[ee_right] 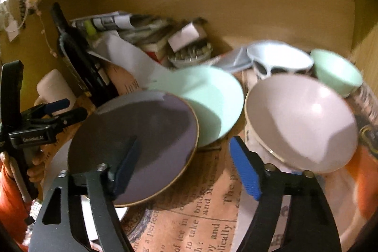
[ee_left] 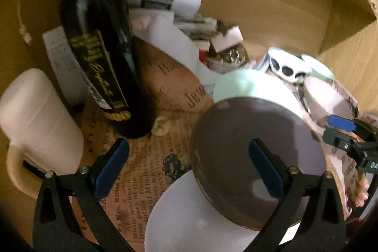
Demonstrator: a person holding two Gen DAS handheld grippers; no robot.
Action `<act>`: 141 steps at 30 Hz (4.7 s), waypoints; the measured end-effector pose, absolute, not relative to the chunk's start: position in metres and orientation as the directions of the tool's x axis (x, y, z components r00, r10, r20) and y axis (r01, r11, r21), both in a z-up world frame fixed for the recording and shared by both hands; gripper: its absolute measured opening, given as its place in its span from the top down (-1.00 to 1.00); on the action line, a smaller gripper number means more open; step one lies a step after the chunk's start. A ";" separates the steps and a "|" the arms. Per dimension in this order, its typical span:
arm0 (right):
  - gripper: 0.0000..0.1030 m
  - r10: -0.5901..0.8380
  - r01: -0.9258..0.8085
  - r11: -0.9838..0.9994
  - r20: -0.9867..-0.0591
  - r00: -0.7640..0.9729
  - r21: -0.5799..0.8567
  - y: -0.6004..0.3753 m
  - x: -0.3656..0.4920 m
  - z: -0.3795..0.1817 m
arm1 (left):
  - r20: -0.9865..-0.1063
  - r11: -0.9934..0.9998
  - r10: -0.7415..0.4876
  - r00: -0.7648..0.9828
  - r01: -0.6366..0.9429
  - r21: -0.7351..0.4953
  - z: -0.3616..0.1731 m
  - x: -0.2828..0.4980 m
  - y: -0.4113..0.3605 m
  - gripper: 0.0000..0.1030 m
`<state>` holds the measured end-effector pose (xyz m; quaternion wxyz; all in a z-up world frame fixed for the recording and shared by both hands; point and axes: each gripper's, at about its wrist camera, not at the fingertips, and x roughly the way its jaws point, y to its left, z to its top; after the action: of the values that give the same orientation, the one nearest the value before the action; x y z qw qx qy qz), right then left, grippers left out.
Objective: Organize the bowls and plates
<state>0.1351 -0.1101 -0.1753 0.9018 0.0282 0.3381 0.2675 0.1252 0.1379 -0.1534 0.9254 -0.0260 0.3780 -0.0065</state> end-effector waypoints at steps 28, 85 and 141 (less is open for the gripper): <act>0.28 0.548 -0.419 0.832 -0.656 0.520 0.363 -0.095 0.152 -0.202 | -0.814 0.975 -0.222 0.537 0.106 -0.196 -0.178 0.170 0.150 0.20; 0.39 0.533 -0.411 0.846 -0.519 0.668 0.339 -0.139 0.095 -0.167 | -0.725 0.988 -0.151 0.672 0.102 -0.112 -0.134 0.111 0.077 0.37; 0.36 0.429 -0.244 0.897 -0.591 0.683 0.369 -0.246 0.044 -0.218 | -0.824 0.963 -0.225 0.519 0.245 -0.108 -0.180 0.079 -0.052 0.37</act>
<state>0.0440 -0.2461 -0.2177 0.9079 0.1313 0.3524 0.1852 0.0793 -0.0519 -0.1799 0.8715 0.0108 0.4713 -0.1350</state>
